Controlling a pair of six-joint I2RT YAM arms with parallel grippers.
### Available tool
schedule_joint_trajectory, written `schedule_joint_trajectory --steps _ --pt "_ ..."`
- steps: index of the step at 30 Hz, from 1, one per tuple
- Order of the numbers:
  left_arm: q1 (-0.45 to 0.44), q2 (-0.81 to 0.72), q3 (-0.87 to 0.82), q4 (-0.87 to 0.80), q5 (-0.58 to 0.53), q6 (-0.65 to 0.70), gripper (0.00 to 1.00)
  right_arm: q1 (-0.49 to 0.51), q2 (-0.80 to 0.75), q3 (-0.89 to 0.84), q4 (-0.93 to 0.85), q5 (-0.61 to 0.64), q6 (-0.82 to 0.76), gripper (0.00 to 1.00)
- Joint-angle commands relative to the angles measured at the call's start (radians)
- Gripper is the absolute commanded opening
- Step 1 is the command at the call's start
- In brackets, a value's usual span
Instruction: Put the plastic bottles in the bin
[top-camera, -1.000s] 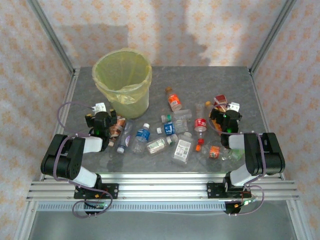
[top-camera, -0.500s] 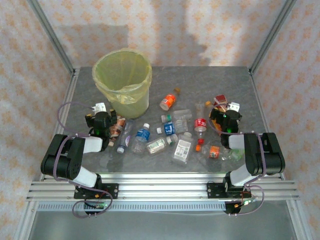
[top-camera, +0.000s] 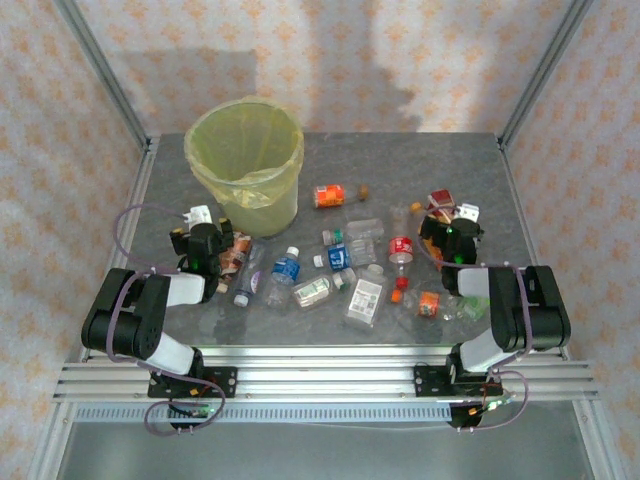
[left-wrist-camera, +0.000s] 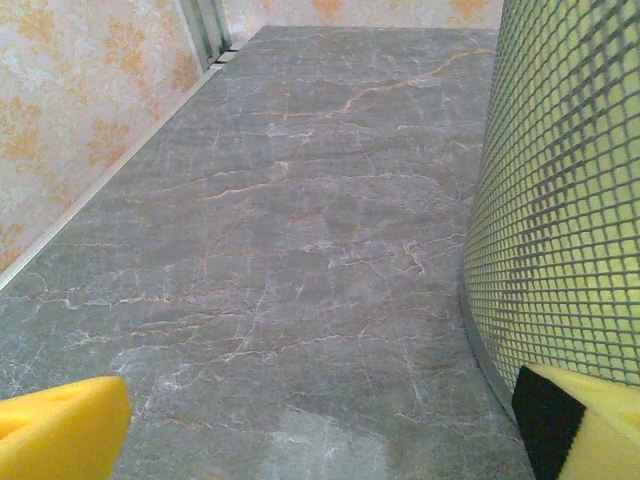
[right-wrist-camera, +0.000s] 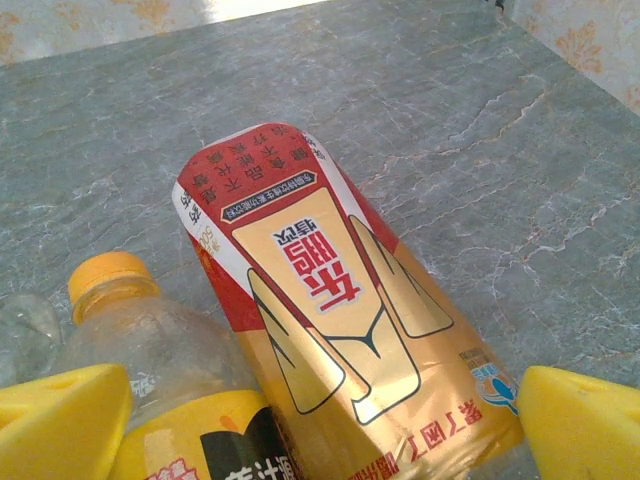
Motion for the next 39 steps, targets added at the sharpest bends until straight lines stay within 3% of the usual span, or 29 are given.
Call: schedule_joint_trajectory --steps 1,11,15,19,26,30,34,39 --pt "0.010 -0.040 -0.003 0.024 -0.005 -0.005 1.00 -0.002 -0.070 0.033 -0.084 -0.007 -0.015 0.99" --pt "0.009 -0.277 0.027 -0.226 -0.063 -0.031 1.00 -0.001 -0.303 0.045 -0.312 0.055 0.008 0.99" --pt "0.008 -0.389 0.058 -0.367 -0.014 -0.064 1.00 -0.001 -0.396 0.093 -0.471 0.086 0.049 0.99" --pt "0.001 -0.512 0.080 -0.542 0.065 -0.140 1.00 -0.002 -0.487 0.124 -0.607 0.141 0.131 0.99" --pt "-0.071 -0.683 0.128 -0.921 0.039 -0.312 1.00 -0.001 -0.556 0.209 -0.872 0.168 0.250 0.99" --pt "-0.085 -0.705 0.158 -1.077 0.156 -0.339 1.00 0.000 -0.571 0.230 -0.962 0.175 0.274 0.99" --pt "-0.096 -0.667 0.165 -1.146 0.156 -0.363 1.00 0.001 -0.605 0.221 -0.996 0.183 0.293 0.99" --pt "-0.096 -0.551 0.179 -1.120 0.168 -0.367 1.00 0.003 -0.652 0.209 -1.031 0.207 0.323 0.99"
